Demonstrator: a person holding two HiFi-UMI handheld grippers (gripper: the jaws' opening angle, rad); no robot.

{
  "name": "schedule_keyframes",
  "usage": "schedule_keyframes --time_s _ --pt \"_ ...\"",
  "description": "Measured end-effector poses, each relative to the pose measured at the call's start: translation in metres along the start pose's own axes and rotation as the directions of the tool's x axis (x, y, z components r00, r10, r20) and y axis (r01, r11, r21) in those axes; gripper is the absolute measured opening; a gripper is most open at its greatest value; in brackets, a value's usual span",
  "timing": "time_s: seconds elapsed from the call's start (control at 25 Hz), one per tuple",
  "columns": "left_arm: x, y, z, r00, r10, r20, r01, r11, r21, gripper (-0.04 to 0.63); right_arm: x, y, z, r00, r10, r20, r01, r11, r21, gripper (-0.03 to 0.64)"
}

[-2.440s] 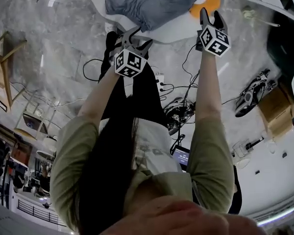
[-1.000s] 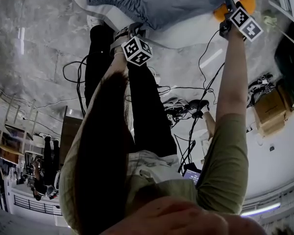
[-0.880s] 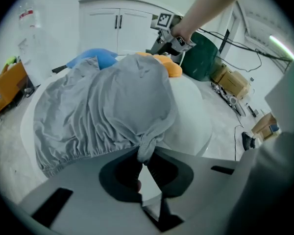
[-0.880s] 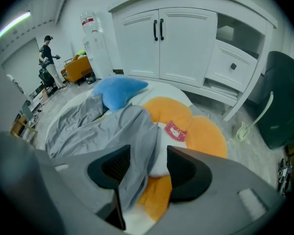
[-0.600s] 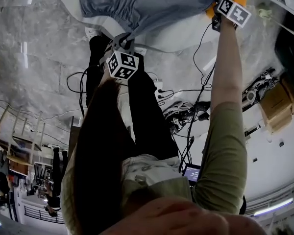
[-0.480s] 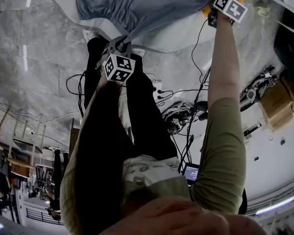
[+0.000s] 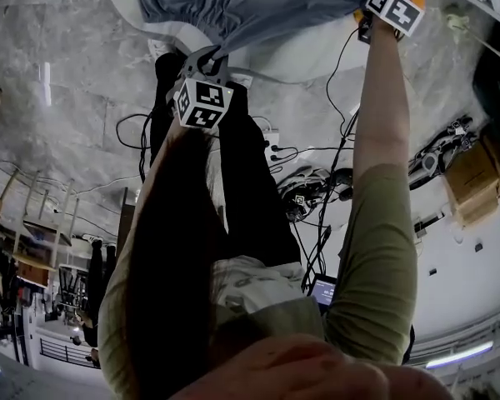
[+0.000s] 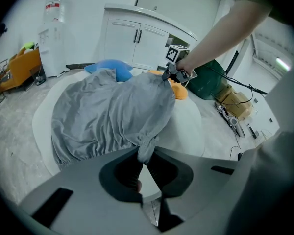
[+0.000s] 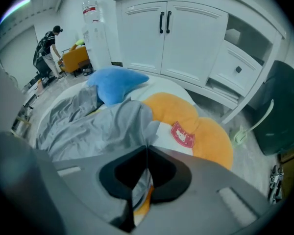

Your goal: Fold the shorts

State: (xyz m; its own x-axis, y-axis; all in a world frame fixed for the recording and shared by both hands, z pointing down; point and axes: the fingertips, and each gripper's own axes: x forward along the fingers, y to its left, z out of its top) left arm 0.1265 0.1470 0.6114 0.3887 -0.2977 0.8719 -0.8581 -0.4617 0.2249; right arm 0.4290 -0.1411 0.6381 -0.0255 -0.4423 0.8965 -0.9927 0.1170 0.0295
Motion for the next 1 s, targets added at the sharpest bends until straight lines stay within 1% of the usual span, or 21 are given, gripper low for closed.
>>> schedule_keyframes --time_s 0.08,0.16,0.24,0.32,0.4,0.52,0.6,0.68,0.84,1.0 --pt "-0.004 0.004 0.002 1.0 0.01 -0.002 -0.01 1.0 -0.007 0.034 -0.007 0.002 0.003 0.999 0.05 -0.002 -0.05 0.998 0.03 0.011" --pt "-0.01 0.01 0.001 1.0 0.022 -0.009 -0.022 1.0 -0.021 0.034 -0.018 0.006 0.01 0.993 0.119 0.011 -0.12 0.989 0.091 0.009" --pt "-0.019 0.017 -0.001 0.999 0.031 -0.018 -0.032 0.999 -0.039 0.034 -0.03 0.011 0.024 0.978 0.205 0.045 -0.21 0.964 0.163 0.009" --pt "-0.029 0.023 -0.001 0.999 0.039 -0.021 -0.04 0.998 -0.058 0.034 -0.043 0.017 0.043 0.956 0.28 0.088 -0.293 0.93 0.222 0.009" --pt "-0.038 0.029 -0.002 0.999 0.044 -0.022 -0.046 0.996 -0.077 0.034 -0.054 0.022 0.064 0.938 0.324 0.124 -0.345 0.904 0.253 0.009" --pt "-0.048 0.04 -0.003 0.998 0.053 -0.021 -0.055 0.992 -0.109 0.034 -0.065 0.036 0.097 0.921 0.352 0.168 -0.387 0.88 0.275 0.009" --pt "-0.053 0.05 -0.004 0.998 0.059 -0.02 -0.061 0.989 -0.135 0.034 -0.068 0.053 0.119 0.911 0.368 0.185 -0.407 0.875 0.263 0.009" --pt "-0.058 0.061 -0.004 0.998 0.066 -0.017 -0.068 0.984 -0.163 0.034 -0.068 0.076 0.139 0.903 0.386 0.188 -0.422 0.877 0.228 0.009" --pt "-0.068 0.093 -0.007 0.996 0.089 -0.01 -0.089 0.97 -0.228 0.034 -0.064 0.134 0.177 0.884 0.424 0.199 -0.457 0.873 0.171 0.009" --pt "-0.075 0.126 -0.014 0.993 0.113 -0.011 -0.112 0.959 -0.26 0.034 -0.054 0.193 0.206 0.868 0.46 0.186 -0.483 0.869 0.105 0.009"
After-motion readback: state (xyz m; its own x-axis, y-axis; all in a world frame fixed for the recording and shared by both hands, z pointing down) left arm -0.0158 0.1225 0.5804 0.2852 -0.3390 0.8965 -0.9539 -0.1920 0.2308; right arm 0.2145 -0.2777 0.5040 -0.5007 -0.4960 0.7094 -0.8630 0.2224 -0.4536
